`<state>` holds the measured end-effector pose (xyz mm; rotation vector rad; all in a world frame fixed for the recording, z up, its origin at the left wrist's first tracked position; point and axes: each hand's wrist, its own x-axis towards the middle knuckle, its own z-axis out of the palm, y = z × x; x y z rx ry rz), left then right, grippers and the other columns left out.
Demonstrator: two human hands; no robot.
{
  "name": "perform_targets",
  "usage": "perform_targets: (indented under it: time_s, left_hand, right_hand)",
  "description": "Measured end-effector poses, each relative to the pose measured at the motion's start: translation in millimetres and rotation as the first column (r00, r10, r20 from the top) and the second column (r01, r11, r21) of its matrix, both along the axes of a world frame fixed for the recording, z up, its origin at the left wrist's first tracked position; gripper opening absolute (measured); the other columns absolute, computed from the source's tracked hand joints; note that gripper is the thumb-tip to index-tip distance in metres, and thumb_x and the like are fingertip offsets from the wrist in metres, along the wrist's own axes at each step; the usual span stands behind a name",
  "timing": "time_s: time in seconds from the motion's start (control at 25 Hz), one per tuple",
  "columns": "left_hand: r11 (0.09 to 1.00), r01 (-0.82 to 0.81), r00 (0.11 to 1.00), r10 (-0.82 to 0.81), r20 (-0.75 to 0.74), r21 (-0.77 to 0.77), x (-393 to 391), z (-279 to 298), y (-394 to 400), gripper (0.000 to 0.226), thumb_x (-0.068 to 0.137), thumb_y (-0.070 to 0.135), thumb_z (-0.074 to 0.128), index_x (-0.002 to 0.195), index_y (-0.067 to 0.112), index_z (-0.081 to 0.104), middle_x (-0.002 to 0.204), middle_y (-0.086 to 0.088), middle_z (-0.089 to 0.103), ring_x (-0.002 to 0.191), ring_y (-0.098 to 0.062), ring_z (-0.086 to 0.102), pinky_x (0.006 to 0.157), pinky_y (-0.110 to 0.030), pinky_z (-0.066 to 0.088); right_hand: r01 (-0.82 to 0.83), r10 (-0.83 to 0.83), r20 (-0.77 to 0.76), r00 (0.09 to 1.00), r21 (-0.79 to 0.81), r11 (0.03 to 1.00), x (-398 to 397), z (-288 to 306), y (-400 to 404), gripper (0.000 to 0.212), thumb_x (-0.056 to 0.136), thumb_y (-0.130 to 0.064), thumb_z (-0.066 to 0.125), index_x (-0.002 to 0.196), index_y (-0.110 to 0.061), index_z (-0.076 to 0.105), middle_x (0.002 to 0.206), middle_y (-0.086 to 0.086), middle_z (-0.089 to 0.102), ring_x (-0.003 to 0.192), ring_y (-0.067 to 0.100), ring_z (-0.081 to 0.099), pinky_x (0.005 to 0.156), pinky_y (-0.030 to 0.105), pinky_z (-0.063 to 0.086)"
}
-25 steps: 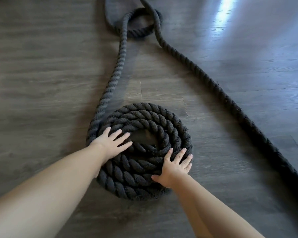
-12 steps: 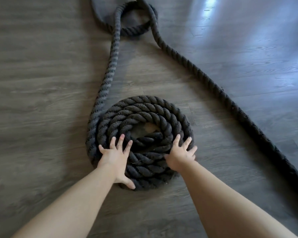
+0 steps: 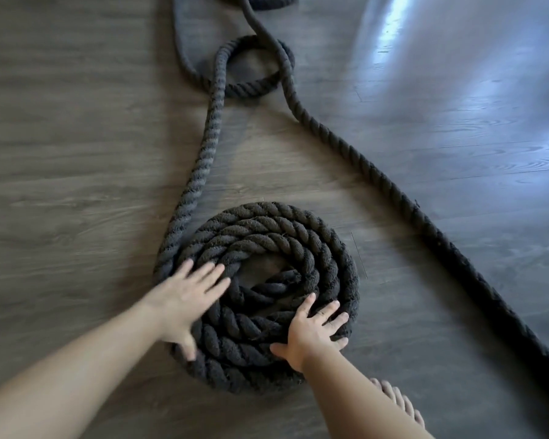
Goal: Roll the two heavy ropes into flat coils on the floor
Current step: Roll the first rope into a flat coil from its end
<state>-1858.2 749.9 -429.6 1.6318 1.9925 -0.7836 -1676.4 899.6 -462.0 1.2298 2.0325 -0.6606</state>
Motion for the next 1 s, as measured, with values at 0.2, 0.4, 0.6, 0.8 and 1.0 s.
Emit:
perform_targets:
  time_s: [0.2,0.4,0.6,0.8,1.0]
  left_hand:
    - [0.989,-0.043,0.998,0.038,-0.04,-0.138,-36,-24,-22,0.16,0.051,0.084,0.071,0.141,0.011,-0.04,0.147,-0.024,-0.043,0.14,-0.046,-0.031,0.117,-0.062,0.001]
    - [0.983,-0.181,0.983,0.179,-0.028,-0.044,-17,-32,-15,0.153,0.056,0.095,0.053,0.143,0.002,-0.031,0.149,-0.038,-0.029,0.141,-0.055,-0.019,0.117,-0.061,0.011]
    - [0.888,-0.458,0.889,0.458,-0.018,-0.031,30,-31,29,0.155,0.054,0.096,0.052,0.139,-0.005,-0.03,0.149,-0.047,-0.013,0.14,-0.063,0.001,0.11,-0.059,0.029]
    - [0.767,-0.63,0.775,0.632,-0.025,-0.121,54,-27,87,0.153,0.058,0.092,0.057,0.135,-0.009,-0.028,0.149,-0.049,-0.005,0.137,-0.065,0.01,0.11,-0.056,0.033]
    - [0.947,-0.32,0.946,0.32,0.042,0.003,-7,7,92,0.115,0.064,0.077,0.071,0.141,-0.004,0.041,0.131,-0.017,0.057,0.111,-0.035,0.059,0.09,-0.047,0.053]
  right_hand:
    - [-0.09,0.09,0.026,0.996,0.011,0.996,-10,-7,20,0.125,0.082,-0.056,0.07,0.149,-0.014,-0.027,0.148,0.034,-0.032,0.138,0.055,-0.023,0.11,0.069,0.011]
    - [-0.256,0.261,-0.044,0.964,0.095,0.962,-28,-3,74,0.124,0.079,-0.056,0.072,0.152,-0.02,-0.022,0.153,0.029,-0.029,0.141,0.051,-0.02,0.112,0.065,0.01]
    - [0.086,-0.042,-0.206,0.978,0.207,0.975,-46,7,96,0.107,0.089,-0.044,0.065,0.155,-0.014,-0.013,0.158,0.024,-0.02,0.145,0.047,-0.011,0.117,0.053,0.019]
    - [0.172,-0.165,-0.095,0.982,0.072,0.982,-95,0,81,0.139,0.064,-0.079,0.068,0.153,-0.015,-0.017,0.157,0.024,-0.023,0.143,0.049,-0.013,0.115,0.059,0.012]
    - [0.074,-0.074,-0.005,0.997,0.122,0.99,-112,-10,93,0.143,0.061,-0.074,0.074,0.153,-0.015,-0.018,0.154,0.03,-0.024,0.14,0.055,-0.013,0.112,0.065,0.013]
